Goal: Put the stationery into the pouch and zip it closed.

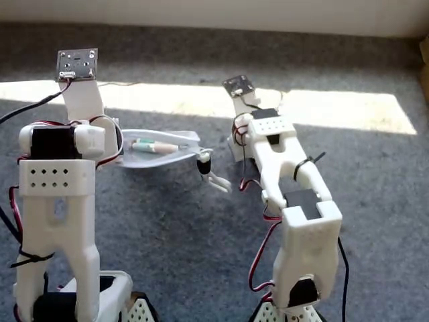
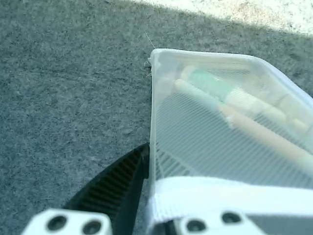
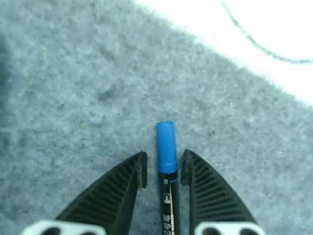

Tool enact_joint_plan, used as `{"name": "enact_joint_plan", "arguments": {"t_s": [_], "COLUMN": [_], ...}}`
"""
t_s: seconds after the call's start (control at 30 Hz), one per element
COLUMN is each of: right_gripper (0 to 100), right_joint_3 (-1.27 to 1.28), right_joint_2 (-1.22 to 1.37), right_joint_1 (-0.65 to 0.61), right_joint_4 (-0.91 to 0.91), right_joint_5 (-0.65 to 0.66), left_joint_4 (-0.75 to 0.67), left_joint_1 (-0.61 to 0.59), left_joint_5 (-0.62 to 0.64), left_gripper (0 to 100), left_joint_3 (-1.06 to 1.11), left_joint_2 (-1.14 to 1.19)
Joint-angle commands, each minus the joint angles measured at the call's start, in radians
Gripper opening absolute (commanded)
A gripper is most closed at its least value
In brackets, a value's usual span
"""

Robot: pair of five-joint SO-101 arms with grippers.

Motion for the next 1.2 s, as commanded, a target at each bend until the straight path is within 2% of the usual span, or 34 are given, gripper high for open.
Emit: {"name": "enact_joint_plan", "arguments": {"t_s": [0.0, 0.07, 0.63, 1.17], "right_gripper": [4.7, 0.2, 0.5, 0.5], "right_joint_3": [-0.093, -0.122, -0.254, -0.243], "right_joint_2": [0.015, 0.016, -0.104, -0.429], "right_joint_1": [0.008, 0.008, 0.084, 0.084], "right_joint_4": [0.136, 0.166, 0.424, 0.624], "right_joint_5": [-0.006, -0.006, -0.011, -0.012], "left_joint_4": [-0.017, -0.017, -0.115, -0.132], "left_joint_1": [-0.016, -0.016, 0.013, 0.039], "left_joint_5": [-0.002, -0.002, 0.018, 0.044], "left_gripper": [1, 1, 1, 1], "left_joint_3": [0.005, 0.005, 0.028, 0.022], "left_joint_2": [0.012, 0.012, 0.018, 0.012]}}
